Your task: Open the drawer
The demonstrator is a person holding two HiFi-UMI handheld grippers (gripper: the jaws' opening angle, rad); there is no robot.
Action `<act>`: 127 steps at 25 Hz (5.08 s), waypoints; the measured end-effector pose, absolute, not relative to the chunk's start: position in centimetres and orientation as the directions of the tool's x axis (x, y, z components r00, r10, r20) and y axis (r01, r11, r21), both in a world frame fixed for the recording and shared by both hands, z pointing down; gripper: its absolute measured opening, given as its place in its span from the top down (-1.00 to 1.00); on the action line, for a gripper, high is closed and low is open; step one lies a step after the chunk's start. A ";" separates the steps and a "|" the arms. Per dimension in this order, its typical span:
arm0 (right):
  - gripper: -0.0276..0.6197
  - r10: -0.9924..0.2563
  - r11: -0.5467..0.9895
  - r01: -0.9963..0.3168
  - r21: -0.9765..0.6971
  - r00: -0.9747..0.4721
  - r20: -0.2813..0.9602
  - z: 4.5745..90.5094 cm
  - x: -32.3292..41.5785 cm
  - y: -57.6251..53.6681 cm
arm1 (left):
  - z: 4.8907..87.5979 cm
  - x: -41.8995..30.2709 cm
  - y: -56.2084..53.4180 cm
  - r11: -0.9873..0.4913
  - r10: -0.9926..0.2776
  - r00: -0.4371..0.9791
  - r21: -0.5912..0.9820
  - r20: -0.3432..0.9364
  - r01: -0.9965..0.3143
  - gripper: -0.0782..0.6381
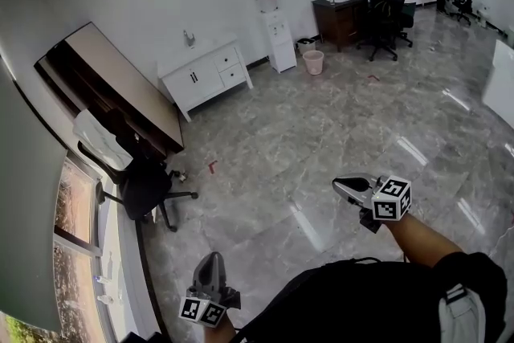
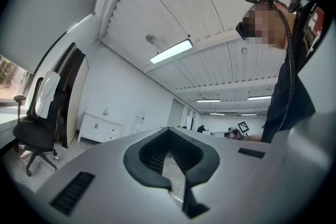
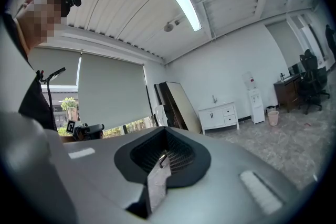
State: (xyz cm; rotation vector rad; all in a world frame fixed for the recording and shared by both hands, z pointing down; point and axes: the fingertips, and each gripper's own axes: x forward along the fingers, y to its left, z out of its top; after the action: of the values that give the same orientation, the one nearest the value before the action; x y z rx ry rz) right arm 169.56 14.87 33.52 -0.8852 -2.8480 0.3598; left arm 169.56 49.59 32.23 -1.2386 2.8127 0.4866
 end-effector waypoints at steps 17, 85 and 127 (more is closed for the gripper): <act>0.91 0.748 0.646 0.722 -0.247 -0.663 0.016 32.6 155.2 3.3 | 30.3 161.2 36.5 0.779 -0.555 -0.818 0.254 -0.149 -0.574 0.80; 0.90 0.763 0.623 0.731 -0.278 -0.647 0.009 34.1 109.3 0.8 | 32.4 117.4 35.8 0.806 -0.511 -0.853 0.289 -0.102 -0.517 0.81; 0.90 0.710 0.683 0.692 -0.233 -0.704 -0.008 32.1 82.8 7.4 | 31.9 88.5 42.9 0.762 -0.572 -0.812 0.289 -0.117 -0.579 0.80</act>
State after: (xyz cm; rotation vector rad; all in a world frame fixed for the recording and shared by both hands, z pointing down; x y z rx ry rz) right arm 82.84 7.36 32.12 -1.1707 -2.8060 0.3369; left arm 88.49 42.89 31.95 -0.9572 2.9284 0.4921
